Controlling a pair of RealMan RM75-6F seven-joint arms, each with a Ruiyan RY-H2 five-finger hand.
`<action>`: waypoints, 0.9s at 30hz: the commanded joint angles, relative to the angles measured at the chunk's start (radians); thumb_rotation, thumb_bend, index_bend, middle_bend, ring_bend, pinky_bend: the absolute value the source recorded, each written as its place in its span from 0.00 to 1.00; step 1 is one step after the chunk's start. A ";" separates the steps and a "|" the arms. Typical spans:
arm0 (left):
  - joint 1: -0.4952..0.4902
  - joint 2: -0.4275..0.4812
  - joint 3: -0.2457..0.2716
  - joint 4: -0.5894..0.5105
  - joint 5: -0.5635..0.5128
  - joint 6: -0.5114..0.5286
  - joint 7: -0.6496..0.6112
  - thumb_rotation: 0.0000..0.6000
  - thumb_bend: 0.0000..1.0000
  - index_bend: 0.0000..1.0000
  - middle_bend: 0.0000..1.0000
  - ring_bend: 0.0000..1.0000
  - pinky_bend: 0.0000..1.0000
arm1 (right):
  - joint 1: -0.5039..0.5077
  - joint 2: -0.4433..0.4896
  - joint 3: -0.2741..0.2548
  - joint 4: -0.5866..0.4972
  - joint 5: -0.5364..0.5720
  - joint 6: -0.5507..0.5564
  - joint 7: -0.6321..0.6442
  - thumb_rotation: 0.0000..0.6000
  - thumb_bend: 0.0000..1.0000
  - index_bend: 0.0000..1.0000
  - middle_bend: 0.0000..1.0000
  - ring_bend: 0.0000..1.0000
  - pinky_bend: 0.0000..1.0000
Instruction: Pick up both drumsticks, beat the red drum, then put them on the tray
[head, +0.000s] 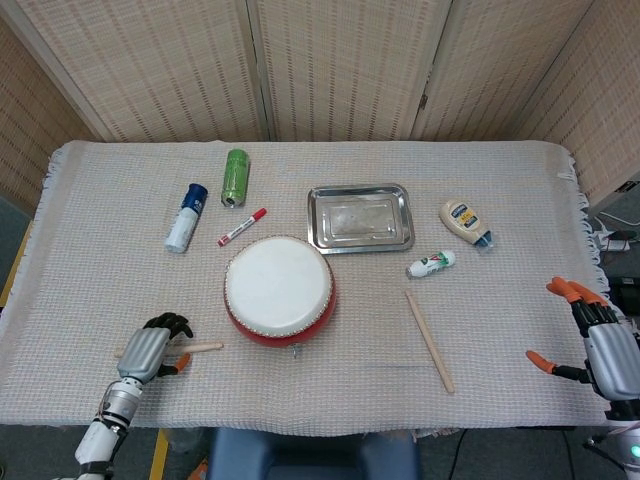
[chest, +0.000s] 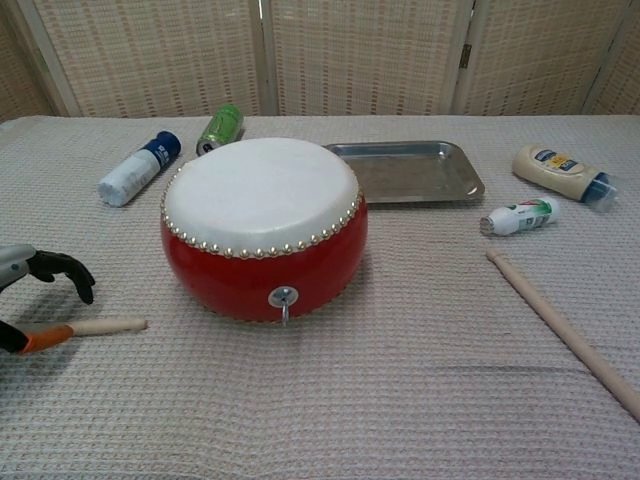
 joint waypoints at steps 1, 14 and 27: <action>-0.002 -0.017 0.000 0.018 -0.019 0.003 0.021 1.00 0.38 0.41 0.21 0.12 0.17 | 0.001 -0.001 0.000 0.002 0.000 -0.001 0.003 0.90 0.03 0.07 0.17 0.02 0.15; -0.014 -0.052 0.009 0.064 -0.041 -0.007 0.022 1.00 0.38 0.50 0.23 0.12 0.17 | 0.000 -0.001 0.000 0.002 0.006 -0.006 0.012 0.90 0.03 0.07 0.17 0.02 0.15; 0.009 -0.042 0.016 0.085 0.040 0.045 -0.152 1.00 0.42 0.58 0.34 0.20 0.21 | 0.002 0.003 0.002 -0.009 0.000 -0.003 0.011 0.90 0.03 0.07 0.17 0.02 0.15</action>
